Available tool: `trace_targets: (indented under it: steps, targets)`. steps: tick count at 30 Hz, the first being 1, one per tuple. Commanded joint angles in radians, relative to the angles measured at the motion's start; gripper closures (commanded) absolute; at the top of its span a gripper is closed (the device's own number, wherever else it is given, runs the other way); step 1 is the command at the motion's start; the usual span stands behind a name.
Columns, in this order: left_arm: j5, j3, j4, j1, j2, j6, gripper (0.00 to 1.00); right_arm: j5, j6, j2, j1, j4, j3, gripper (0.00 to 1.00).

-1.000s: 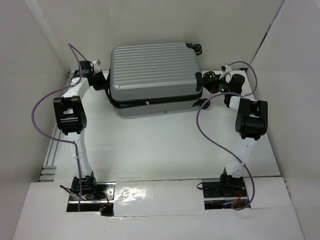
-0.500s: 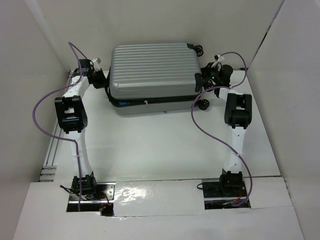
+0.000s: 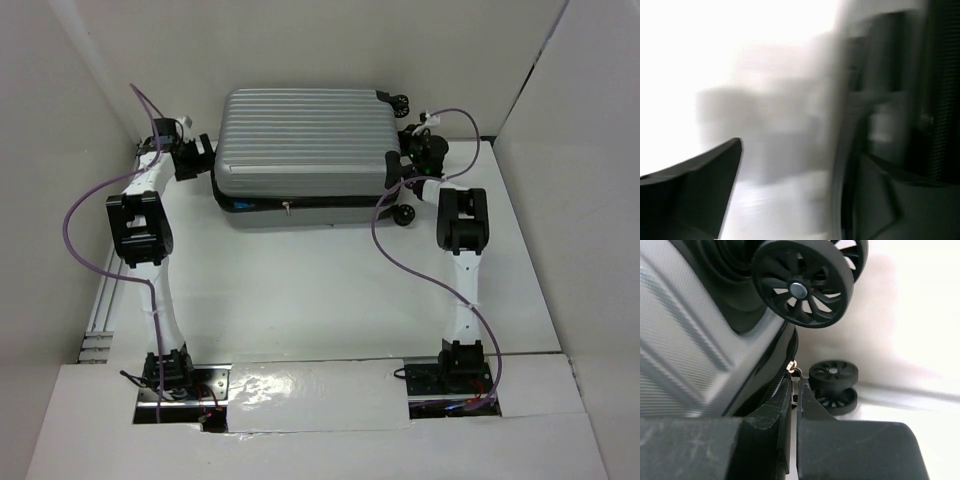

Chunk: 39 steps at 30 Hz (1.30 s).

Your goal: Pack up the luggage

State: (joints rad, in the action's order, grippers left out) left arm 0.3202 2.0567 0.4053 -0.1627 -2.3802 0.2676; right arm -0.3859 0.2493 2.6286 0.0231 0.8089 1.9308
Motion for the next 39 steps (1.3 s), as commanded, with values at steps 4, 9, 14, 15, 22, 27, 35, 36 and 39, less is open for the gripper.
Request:
trace_targets:
  steps: [4, 9, 14, 15, 22, 27, 35, 36, 39]
  targets:
    - [-0.314, 0.022, 0.122, -0.070, 0.150, 0.097, 0.00, 0.182, -0.082, -0.295, -0.020, 0.162, -0.350, 1.00]
    - [-0.493, 0.138, 0.274, -0.081, 0.280, 0.177, 0.00, 0.182, -0.114, -0.453, -0.077, 0.183, -0.603, 1.00]
    - [-0.486, 0.089, 0.326, -0.090, 0.438, 0.229, 0.00, 0.295, -0.139, -0.683, -0.178, 0.193, -0.849, 1.00]
    - [-0.442, 0.068, 0.336, -0.090, 0.462, 0.229, 0.00, 0.350, -0.125, -0.714, -0.208, 0.165, -0.880, 1.00]
    - [-0.366, -0.069, 0.362, 0.012, 0.642, 0.275, 0.00, 0.403, -0.102, -0.944, -0.379, 0.056, -1.125, 1.00]
    - [-0.463, -0.127, 0.437, 0.311, 0.697, 0.239, 0.00, 0.430, -0.042, -1.116, -0.475, -0.007, -1.242, 1.00]
    - [-0.588, -0.418, 0.547, 0.645, 0.973, 0.447, 0.00, 0.559, -0.027, -1.265, -0.609, -0.117, -1.325, 1.00]
    - [-0.610, -0.438, 0.559, 0.667, 1.007, 0.473, 0.00, 0.559, -0.027, -1.275, -0.620, -0.126, -1.336, 1.00]
    - [-0.679, -0.522, 0.612, 0.738, 1.124, 0.574, 0.00, 0.581, -0.036, -1.297, -0.672, -0.117, -1.346, 1.00]
